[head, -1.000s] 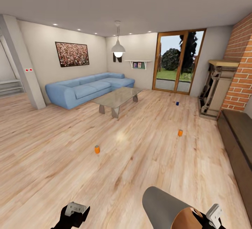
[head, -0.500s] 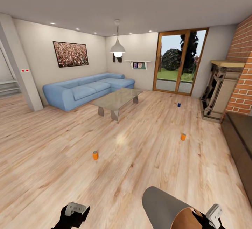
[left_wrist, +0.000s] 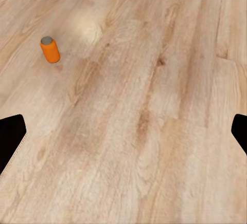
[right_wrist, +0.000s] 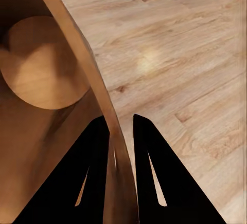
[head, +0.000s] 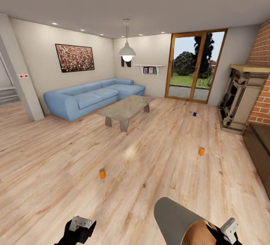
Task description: Put the three can of soda from the living room inside the tash can in the kitchen.
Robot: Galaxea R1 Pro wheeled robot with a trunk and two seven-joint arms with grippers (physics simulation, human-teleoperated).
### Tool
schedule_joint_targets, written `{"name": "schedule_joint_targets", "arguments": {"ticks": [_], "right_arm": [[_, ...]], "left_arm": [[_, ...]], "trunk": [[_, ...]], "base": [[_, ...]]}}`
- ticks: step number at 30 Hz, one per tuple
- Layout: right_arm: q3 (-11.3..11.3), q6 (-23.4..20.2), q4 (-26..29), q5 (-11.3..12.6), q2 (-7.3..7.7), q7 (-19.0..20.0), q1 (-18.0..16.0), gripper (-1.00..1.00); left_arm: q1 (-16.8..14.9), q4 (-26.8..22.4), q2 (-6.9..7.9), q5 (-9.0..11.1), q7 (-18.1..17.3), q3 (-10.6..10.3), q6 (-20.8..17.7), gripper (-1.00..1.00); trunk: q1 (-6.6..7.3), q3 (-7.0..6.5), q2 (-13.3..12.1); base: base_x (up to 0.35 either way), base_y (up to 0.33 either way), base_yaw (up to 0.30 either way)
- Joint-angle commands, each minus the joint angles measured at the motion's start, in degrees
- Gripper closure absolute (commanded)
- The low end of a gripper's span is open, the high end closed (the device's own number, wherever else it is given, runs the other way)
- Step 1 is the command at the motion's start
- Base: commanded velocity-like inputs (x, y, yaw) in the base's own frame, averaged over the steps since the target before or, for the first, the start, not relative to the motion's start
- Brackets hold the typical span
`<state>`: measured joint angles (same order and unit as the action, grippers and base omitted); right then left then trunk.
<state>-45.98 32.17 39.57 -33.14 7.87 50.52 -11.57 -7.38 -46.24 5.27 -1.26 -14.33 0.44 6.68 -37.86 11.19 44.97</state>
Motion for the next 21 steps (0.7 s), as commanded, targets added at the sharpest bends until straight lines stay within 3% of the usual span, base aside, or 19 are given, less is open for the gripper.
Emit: {"name": "schedule_joint_targets", "arguments": {"ticks": [1,21], "right_arm": [[-0.1,-0.1,0.1,0.5,-0.04,0.6,0.0,1.0],[-0.1,-0.1,0.1,0.4,-0.05,0.5,0.0,1.0]], "left_arm": [[0.0,0.0,0.0,0.0,0.0,0.0,0.0,-1.0],[0.0,0.0,0.0,0.0,-0.1,0.0,0.0,-1.0]], "trunk": [[0.0,-0.01,0.0],[0.0,-0.01,0.0]], "base": [[0.321,0.113,0.0],[0.31,0.146,-0.047]]}}
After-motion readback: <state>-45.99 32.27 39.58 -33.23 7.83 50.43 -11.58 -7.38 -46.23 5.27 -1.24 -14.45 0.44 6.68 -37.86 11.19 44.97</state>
